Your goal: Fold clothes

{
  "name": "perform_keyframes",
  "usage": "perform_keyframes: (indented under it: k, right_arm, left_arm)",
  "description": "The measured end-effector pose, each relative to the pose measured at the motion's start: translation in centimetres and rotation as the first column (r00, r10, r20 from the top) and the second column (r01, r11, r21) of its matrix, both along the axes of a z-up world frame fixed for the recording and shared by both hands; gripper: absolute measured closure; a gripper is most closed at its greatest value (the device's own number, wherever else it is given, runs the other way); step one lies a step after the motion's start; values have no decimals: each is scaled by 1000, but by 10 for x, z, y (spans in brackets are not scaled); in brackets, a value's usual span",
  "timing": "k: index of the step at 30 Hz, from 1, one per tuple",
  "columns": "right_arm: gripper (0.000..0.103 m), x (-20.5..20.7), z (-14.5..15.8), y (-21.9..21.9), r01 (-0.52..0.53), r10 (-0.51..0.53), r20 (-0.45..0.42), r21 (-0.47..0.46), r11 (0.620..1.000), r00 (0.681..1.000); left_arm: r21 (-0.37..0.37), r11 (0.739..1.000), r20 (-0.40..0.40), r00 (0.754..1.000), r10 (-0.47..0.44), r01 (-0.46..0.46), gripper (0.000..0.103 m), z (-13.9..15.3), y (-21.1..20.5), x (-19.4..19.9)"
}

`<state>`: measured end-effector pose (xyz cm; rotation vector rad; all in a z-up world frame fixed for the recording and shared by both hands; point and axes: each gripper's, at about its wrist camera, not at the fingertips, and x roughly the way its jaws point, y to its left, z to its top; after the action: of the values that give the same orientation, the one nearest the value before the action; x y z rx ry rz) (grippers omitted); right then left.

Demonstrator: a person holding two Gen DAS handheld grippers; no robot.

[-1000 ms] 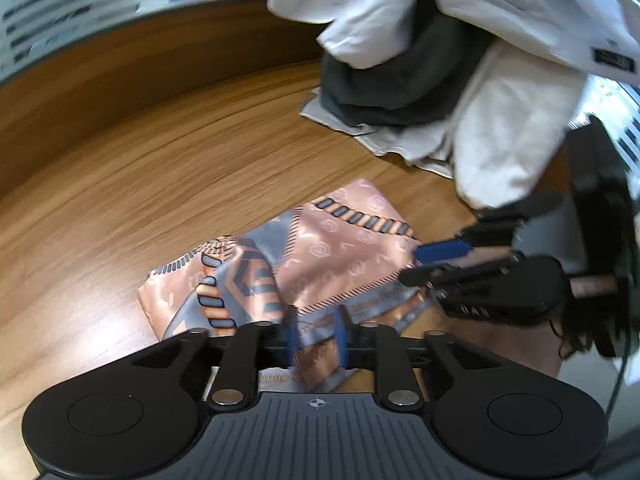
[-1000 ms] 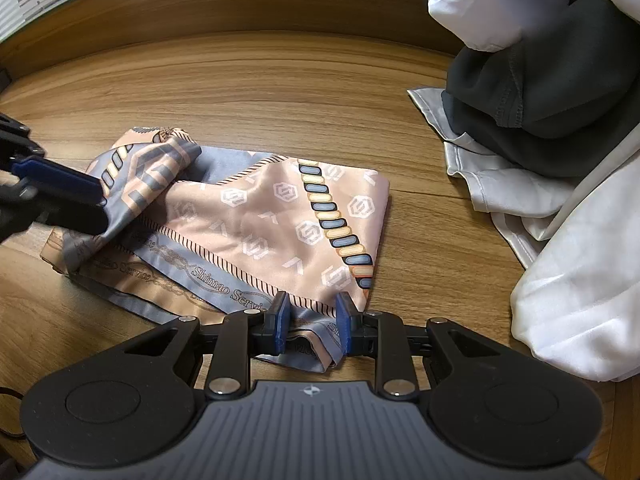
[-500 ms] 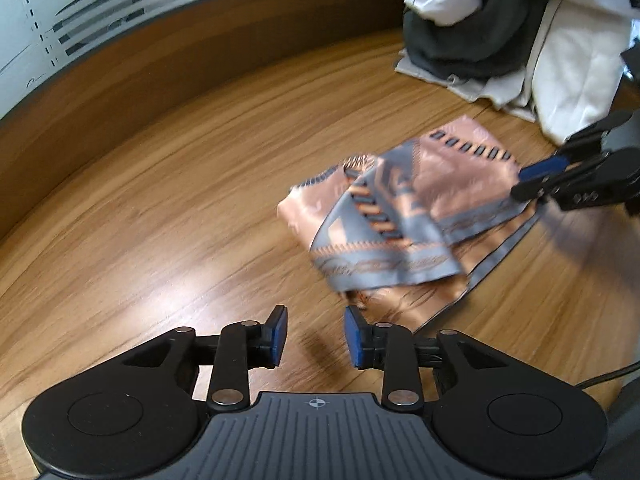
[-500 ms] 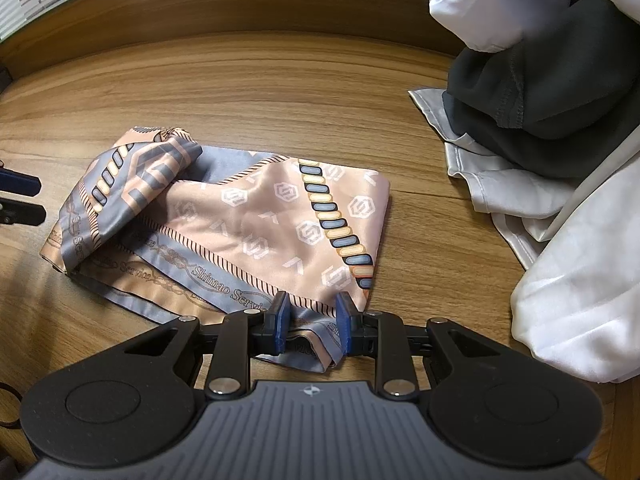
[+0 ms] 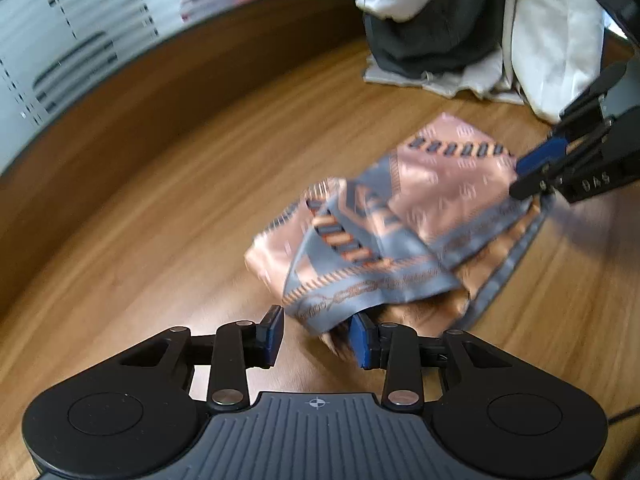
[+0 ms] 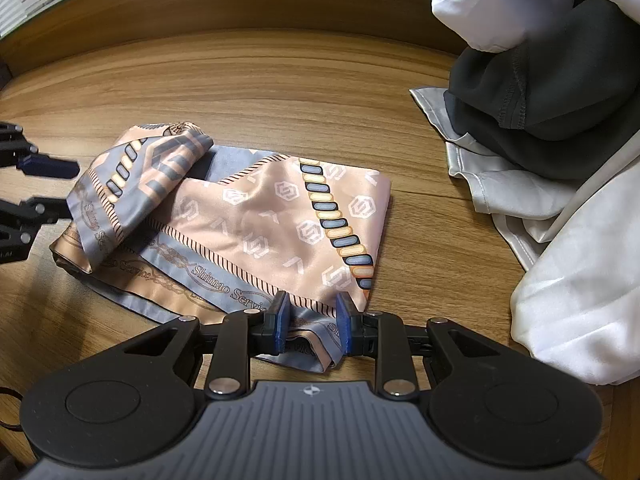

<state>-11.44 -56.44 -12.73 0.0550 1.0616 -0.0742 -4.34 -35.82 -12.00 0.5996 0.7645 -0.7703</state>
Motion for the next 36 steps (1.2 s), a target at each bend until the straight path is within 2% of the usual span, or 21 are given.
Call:
perform_keyframes:
  k: [2, 5, 6, 7, 9, 12, 16, 20, 23, 26, 29, 31, 36]
  right_arm:
    - [74, 0, 0, 0, 0, 0, -1, 0, 1000, 1000]
    - [74, 0, 0, 0, -3, 3, -2, 0, 1000, 1000]
    - [74, 0, 0, -1, -4, 4, -3, 0, 1000, 1000]
    - [74, 1, 0, -1, -5, 5, -3, 0, 1000, 1000]
    - [74, 1, 0, -1, -8, 8, -4, 0, 1000, 1000]
    - [74, 1, 0, -1, -12, 12, -7, 0, 1000, 1000]
    - [74, 1, 0, 0, -16, 16, -10, -3, 1000, 1000]
    - [74, 2, 0, 0, -25, 25, -13, -7, 1000, 1000]
    - [74, 2, 0, 0, -26, 26, -12, -7, 1000, 1000]
    - [74, 2, 0, 0, -25, 25, -10, -7, 1000, 1000]
    - [74, 1, 0, 0, -25, 25, -9, -8, 1000, 1000]
    - [74, 1, 0, 0, -26, 26, -8, -8, 1000, 1000]
    - [73, 0, 0, -1, -28, 28, -7, -8, 1000, 1000]
  left_arm:
    - [-20, 1000, 19, 1000, 12, -12, 67, 3, -2, 1]
    - [-29, 999, 38, 999, 23, -22, 79, 3, -5, 3]
    - [-25, 999, 41, 999, 24, -23, 92, 1, -7, 4]
    - [-21, 1000, 45, 999, 25, -24, 100, 0, -8, 5]
    - [-40, 998, 70, 996, 47, -45, 100, 2, -7, 6]
    - [-93, 988, 97, 987, 129, -120, 100, 14, 2, 9]
    - [-138, 955, 90, 957, 275, -262, 101, 34, 25, 17]
    - [-144, 905, -16, 915, 402, -400, 100, 47, 54, 24]
    - [-108, 879, -99, 885, 455, -464, 101, 48, 68, 23]
    - [-55, 866, -174, 859, 482, -497, 100, 40, 76, 19]
    - [-6, 861, -216, 842, 495, -508, 99, 29, 85, 16]
    - [20, 860, -243, 832, 499, -511, 93, 24, 93, 17]
    - [5, 851, -318, 806, 499, -525, 84, 27, 128, 19]
